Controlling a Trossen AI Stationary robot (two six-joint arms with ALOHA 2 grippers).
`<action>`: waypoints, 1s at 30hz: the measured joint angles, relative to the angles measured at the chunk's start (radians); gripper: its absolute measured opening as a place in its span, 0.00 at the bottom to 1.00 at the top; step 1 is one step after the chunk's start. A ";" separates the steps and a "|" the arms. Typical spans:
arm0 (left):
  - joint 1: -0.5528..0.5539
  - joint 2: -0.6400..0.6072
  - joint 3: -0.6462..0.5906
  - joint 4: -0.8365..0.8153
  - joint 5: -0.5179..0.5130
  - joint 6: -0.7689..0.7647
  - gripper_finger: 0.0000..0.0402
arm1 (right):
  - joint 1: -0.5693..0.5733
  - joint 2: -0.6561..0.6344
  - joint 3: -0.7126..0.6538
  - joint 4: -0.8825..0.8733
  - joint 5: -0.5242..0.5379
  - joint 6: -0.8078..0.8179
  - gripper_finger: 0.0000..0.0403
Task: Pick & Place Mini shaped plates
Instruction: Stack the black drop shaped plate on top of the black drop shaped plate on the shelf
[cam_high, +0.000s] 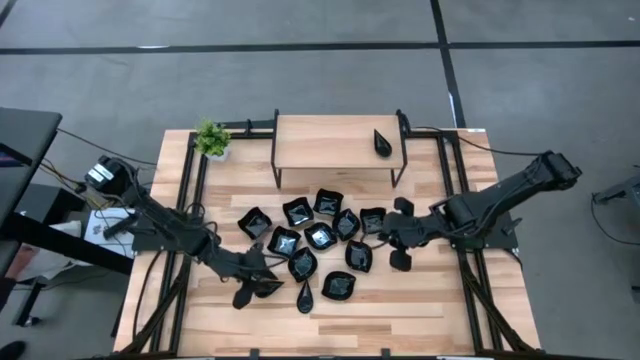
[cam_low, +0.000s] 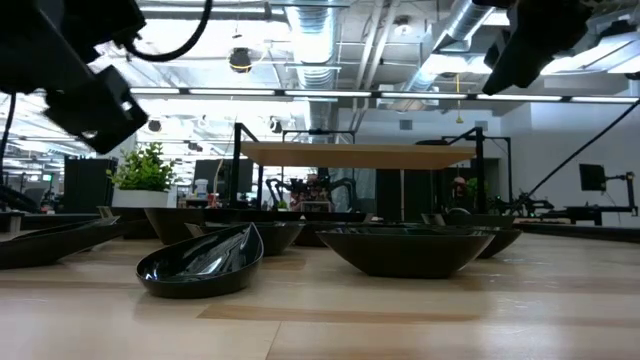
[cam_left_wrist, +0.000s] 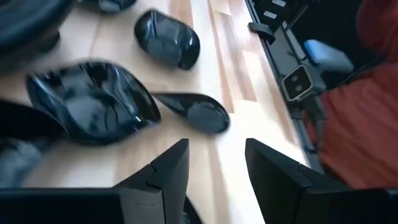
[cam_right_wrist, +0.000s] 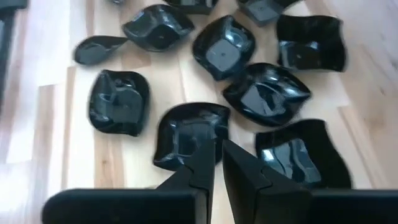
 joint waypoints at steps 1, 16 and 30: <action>-0.009 0.000 0.001 -0.019 0.000 -0.048 0.40 | 0.007 0.005 0.000 0.005 -0.002 0.000 0.07; -0.051 -0.086 0.001 -0.433 0.202 -0.690 0.40 | 0.032 0.034 0.000 0.014 -0.004 0.000 0.07; 0.029 -0.098 -0.002 -0.581 -0.006 -0.753 0.40 | 0.031 0.034 0.000 0.013 -0.004 0.000 0.07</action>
